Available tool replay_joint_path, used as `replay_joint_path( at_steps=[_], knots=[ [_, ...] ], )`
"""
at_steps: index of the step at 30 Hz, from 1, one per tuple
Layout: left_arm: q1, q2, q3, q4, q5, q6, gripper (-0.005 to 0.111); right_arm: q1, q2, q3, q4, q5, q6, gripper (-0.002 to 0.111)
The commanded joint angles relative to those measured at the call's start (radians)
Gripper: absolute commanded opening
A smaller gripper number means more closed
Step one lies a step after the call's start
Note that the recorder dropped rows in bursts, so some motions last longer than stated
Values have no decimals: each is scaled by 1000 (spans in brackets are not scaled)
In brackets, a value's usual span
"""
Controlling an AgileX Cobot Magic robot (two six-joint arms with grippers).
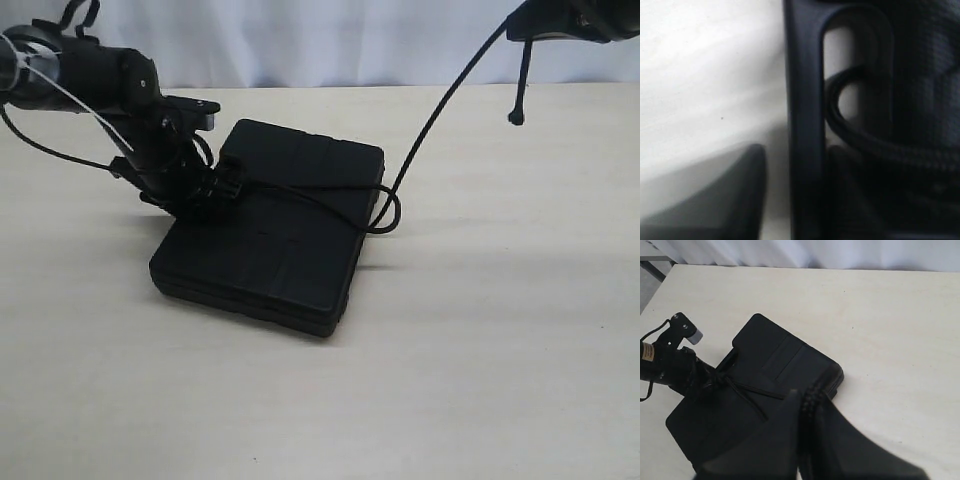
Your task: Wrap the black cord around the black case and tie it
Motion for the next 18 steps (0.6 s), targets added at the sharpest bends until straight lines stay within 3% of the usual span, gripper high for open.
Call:
replay_joint_path(
  at_steps=[1, 6, 8, 13, 18],
  knots=[
    [11, -22, -6, 1, -77, -84, 0, -3, 2, -3, -50, -6, 26, 4],
    [108, -105, -6, 1, 35, -198, 0, -57, 0, -3, -65, -6, 29, 4],
    [155, -113, 8, 30, 117, -196, 0, -126, 0, -1, -148, -3, 52, 4],
    [185, -113, 102, 63, 51, -193, 0, -256, 1, 83, -241, -117, 79, 4],
    [189, -113, 117, 58, 37, -164, 0, -325, 51, 220, -402, -295, 108, 4]
  ],
)
